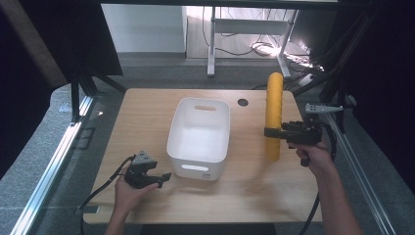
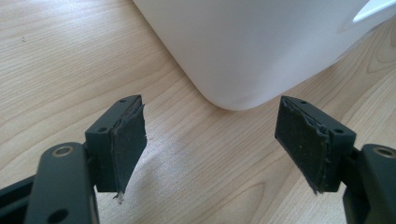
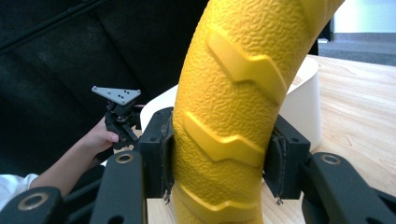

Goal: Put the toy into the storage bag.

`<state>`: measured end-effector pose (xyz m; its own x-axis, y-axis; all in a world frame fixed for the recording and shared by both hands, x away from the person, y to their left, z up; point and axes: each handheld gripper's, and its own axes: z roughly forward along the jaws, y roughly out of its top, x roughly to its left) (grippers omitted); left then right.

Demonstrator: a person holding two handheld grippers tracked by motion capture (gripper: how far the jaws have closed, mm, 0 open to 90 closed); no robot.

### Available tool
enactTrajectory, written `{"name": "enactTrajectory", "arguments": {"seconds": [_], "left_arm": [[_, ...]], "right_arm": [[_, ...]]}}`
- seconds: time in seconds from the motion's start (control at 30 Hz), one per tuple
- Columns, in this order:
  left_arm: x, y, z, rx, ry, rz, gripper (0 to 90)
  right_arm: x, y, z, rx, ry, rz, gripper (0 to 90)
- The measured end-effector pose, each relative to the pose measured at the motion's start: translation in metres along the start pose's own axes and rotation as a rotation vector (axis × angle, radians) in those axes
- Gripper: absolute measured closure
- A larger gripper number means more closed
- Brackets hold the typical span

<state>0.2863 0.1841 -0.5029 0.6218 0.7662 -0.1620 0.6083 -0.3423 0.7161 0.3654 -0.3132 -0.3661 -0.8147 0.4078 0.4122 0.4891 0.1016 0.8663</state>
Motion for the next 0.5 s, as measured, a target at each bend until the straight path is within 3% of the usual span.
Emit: {"name": "enactTrajectory", "arguments": {"seconds": [0.5], "left_arm": [[0.000,0.000,0.000,-0.005,-0.006,-0.004,24.8]], "right_arm": [[0.018,0.008,0.014,-0.130,-0.047,-0.005,50.1]]}}
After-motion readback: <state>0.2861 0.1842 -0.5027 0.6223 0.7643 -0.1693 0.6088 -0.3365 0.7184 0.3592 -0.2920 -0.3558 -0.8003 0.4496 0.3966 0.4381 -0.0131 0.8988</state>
